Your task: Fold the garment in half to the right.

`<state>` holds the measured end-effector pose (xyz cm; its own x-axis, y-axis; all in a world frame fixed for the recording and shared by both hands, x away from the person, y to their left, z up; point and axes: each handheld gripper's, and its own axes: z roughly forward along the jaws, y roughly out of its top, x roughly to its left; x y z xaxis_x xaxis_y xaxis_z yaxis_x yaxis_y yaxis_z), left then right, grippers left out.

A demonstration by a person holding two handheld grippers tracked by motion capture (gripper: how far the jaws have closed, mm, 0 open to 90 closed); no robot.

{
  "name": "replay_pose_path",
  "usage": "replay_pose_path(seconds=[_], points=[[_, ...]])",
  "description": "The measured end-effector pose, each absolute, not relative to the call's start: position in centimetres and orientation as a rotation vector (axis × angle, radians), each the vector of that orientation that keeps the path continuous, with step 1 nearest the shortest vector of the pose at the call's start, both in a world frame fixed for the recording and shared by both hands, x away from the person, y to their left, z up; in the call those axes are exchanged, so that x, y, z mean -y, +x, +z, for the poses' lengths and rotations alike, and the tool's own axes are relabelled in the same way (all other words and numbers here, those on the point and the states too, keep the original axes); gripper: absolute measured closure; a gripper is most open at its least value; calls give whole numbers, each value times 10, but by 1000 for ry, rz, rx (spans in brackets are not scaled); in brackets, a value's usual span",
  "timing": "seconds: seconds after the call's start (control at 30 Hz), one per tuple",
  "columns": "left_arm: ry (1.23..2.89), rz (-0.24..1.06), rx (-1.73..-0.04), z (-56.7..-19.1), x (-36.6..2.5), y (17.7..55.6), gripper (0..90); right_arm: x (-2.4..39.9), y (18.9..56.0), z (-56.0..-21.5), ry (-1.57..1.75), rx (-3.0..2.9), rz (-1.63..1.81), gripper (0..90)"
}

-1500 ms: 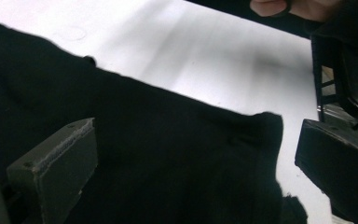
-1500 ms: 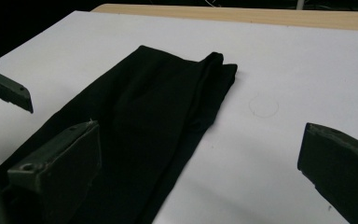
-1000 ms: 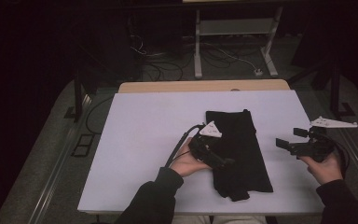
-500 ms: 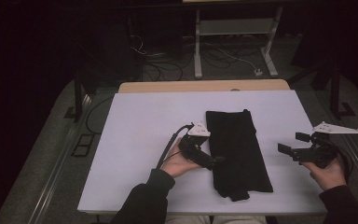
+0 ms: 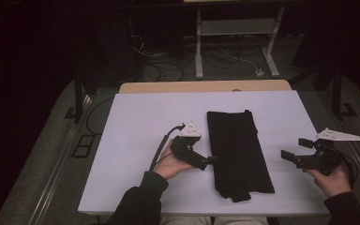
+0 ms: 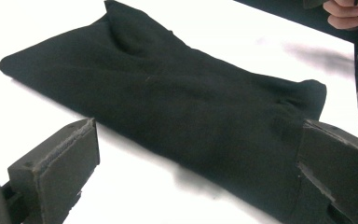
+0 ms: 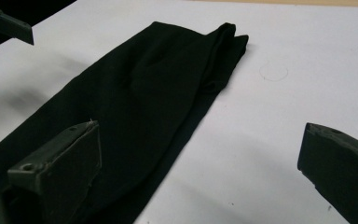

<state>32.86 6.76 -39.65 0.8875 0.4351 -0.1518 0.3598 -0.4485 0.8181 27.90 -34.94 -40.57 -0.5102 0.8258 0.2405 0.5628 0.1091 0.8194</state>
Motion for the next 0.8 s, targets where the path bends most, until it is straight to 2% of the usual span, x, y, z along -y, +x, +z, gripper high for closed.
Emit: replay_pose_path(seconds=[0.8], points=[[2019,159,-669,-399,-126,322,0,349,268,-413,1364,-2133,1353,0]])
